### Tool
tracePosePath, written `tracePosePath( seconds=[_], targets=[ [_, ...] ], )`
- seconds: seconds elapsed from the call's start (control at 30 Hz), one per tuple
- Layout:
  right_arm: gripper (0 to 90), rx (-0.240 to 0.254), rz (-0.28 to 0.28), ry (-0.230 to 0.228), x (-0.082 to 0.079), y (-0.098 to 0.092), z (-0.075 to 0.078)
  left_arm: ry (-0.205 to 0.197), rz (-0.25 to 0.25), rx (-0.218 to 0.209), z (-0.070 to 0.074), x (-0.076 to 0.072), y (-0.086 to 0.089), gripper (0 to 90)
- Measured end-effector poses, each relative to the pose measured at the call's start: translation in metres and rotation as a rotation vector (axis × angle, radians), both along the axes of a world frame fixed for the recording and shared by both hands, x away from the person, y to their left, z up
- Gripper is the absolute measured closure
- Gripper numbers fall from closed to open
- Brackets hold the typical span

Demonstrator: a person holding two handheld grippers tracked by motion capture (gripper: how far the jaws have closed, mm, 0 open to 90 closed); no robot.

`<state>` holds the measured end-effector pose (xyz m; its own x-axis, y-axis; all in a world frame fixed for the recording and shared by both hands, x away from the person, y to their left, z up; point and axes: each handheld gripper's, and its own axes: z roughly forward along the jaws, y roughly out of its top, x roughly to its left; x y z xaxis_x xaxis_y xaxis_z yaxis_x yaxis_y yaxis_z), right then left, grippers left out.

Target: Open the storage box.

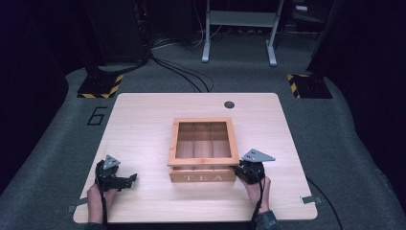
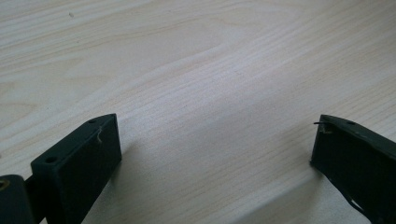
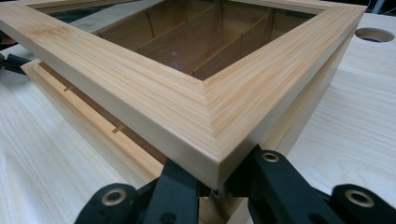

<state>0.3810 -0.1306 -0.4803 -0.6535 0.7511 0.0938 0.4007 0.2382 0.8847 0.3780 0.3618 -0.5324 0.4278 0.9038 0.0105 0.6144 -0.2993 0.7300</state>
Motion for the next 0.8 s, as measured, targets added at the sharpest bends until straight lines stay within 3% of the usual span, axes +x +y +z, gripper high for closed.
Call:
tracePosePath(
  seconds=[0.23, 0.8],
  targets=[
    [84.2, -0.029, -0.002, -0.013, -0.007, -0.001, 0.002, 0.000, 0.000, 0.000, 0.000, 0.000, 0.000, 1.3],
    [82.4, -0.013, -0.018, 0.008, -0.035, -0.021, 0.006, 0.001, 0.000, 0.001, 0.000, 0.000, 0.000, 1.3]
  ],
)
